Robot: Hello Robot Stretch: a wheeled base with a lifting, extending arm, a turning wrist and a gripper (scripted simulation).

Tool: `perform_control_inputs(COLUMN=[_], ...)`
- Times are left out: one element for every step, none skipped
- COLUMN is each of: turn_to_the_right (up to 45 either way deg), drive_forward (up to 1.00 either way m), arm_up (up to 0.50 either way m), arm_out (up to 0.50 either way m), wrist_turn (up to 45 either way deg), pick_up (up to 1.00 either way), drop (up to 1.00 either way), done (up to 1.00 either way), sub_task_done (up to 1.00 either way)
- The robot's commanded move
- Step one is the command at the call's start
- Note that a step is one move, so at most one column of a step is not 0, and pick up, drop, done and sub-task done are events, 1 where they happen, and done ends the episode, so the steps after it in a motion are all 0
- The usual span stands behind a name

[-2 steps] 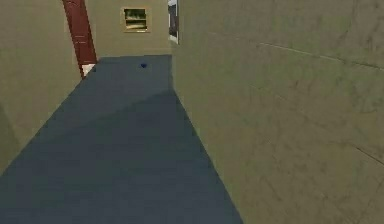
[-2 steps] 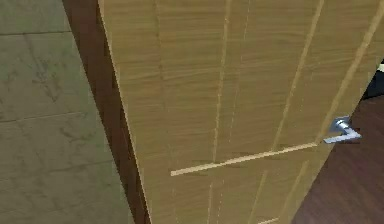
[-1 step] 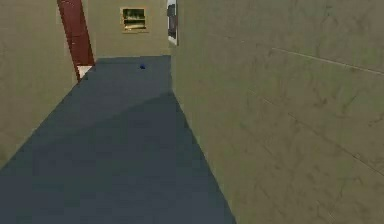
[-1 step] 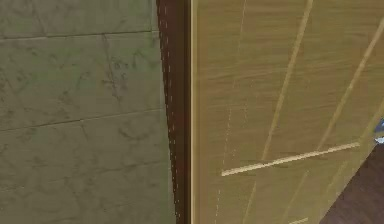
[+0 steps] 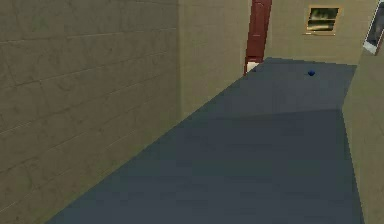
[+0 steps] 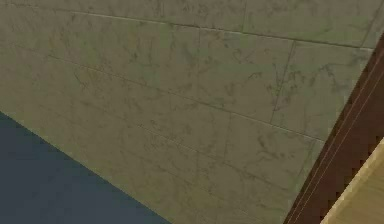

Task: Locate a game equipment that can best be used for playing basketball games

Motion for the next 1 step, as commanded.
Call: perform_control_inputs(turn_to_the_right=[-3.0], drive_forward=[0.00], arm_up=[0.00], arm_out=[0.00], wrist_turn=[0.0], pick_up=[0.00], drop=[0.00], done=[0.00], sub_task_done=[0.00])
